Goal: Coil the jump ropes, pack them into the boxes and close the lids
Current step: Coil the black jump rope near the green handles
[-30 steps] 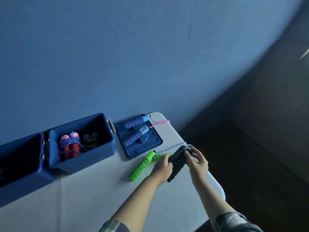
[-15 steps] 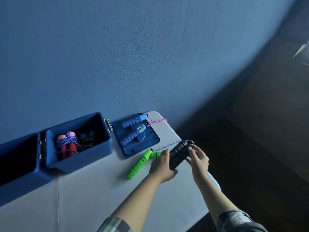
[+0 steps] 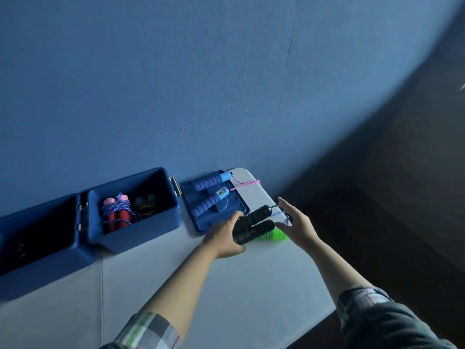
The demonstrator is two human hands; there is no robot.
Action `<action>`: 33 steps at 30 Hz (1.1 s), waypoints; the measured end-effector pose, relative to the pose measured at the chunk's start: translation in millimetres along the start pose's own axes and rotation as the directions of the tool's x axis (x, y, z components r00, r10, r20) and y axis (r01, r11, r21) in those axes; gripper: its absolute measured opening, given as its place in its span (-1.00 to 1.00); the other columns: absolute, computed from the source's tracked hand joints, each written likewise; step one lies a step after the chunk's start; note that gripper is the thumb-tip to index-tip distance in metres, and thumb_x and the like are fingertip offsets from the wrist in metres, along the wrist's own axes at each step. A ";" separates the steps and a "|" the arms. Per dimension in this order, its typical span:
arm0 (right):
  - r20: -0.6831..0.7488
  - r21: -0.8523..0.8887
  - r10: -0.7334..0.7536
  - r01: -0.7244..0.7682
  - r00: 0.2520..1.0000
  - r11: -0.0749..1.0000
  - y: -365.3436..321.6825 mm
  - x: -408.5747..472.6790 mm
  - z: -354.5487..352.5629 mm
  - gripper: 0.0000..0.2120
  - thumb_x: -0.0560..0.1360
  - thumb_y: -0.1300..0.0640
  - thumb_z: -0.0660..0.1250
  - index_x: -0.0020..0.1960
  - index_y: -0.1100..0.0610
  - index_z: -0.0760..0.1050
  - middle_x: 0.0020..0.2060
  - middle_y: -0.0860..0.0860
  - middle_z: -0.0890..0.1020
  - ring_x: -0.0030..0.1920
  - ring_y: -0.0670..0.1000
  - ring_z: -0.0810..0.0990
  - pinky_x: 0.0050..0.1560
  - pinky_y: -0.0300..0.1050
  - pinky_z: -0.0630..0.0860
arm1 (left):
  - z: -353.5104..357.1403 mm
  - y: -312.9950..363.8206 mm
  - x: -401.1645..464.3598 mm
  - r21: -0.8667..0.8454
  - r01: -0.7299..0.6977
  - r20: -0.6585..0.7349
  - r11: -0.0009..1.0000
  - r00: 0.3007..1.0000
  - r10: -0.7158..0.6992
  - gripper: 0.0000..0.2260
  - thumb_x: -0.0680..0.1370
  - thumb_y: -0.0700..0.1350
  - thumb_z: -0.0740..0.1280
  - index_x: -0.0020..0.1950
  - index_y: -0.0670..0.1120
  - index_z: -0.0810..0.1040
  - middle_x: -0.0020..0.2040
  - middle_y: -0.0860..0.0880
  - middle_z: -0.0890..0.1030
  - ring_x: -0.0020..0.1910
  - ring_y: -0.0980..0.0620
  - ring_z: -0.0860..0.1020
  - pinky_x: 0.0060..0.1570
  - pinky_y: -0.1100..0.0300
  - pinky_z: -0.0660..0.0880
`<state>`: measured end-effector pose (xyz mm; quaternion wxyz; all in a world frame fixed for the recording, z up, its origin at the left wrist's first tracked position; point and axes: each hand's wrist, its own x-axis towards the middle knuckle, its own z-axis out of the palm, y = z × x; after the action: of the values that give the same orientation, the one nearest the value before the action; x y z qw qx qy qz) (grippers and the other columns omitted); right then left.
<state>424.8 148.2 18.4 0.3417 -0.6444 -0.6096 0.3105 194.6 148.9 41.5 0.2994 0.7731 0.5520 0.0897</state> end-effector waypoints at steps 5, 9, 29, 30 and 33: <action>0.078 -0.078 -0.060 0.066 0.995 0.995 -3.0 -0.7 8.5 -0.33 0.34 0.33 0.47 0.38 0.03 0.37 -0.02 0.01 0.57 0.03 -0.06 0.55 0.08 -0.35 0.38 | -6.0 -13.1 -7.8 -0.111 0.052 0.026 0.992 0.998 -0.049 -0.36 0.35 -0.03 0.44 0.35 0.15 0.23 0.16 0.11 0.48 0.03 -0.01 0.51 0.03 0.13 0.50; 0.046 -0.177 -0.100 0.107 0.994 0.978 -7.7 0.9 16.0 -0.56 0.43 0.30 0.38 0.29 0.07 0.49 -0.24 -0.04 0.47 -0.18 0.01 0.51 -0.07 -0.24 0.40 | -6.9 -16.3 -13.2 -0.115 0.081 0.094 0.990 0.993 -0.071 -0.35 0.33 0.01 0.44 0.37 0.08 0.27 0.19 0.02 0.52 0.07 -0.04 0.52 0.06 0.14 0.50; -0.042 -0.137 -0.236 0.229 0.971 0.964 -21.2 13.2 18.4 -0.76 0.42 0.42 0.37 0.05 0.26 0.64 -0.27 -0.08 0.58 -0.20 -0.34 0.52 -0.16 -0.53 0.34 | -2.6 4.9 -24.9 -0.011 -0.072 0.003 0.997 0.997 0.072 -0.64 0.58 0.19 0.20 0.34 0.33 0.18 0.06 -0.05 0.49 -0.13 -0.07 0.53 -0.14 0.20 0.40; -0.051 -0.133 -0.234 0.225 0.971 0.965 -23.0 14.3 18.4 -0.76 0.42 0.43 0.36 0.05 0.26 0.64 -0.28 -0.11 0.56 -0.21 -0.38 0.51 -0.17 -0.52 0.34 | -3.6 5.9 -24.4 0.014 -0.084 0.000 0.996 0.996 0.084 -0.64 0.59 0.19 0.18 0.35 0.36 0.17 0.03 -0.05 0.47 -0.11 -0.10 0.55 -0.14 0.20 0.41; -0.057 -0.108 -0.171 0.164 0.984 0.981 -29.1 16.8 18.4 -0.74 0.43 0.41 0.35 0.07 0.22 0.63 -0.33 -0.21 0.50 -0.31 -0.36 0.51 -0.22 -0.47 0.34 | -5.8 8.3 -23.3 0.068 -0.096 -0.003 0.993 0.995 0.097 -0.65 0.60 0.20 0.12 0.35 0.43 0.13 -0.01 -0.04 0.41 -0.07 -0.16 0.56 -0.11 0.16 0.43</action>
<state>394.1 166.7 32.0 0.3528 -0.6173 -0.6652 0.2277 189.8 128.1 55.3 0.2665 0.8083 0.5176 0.0878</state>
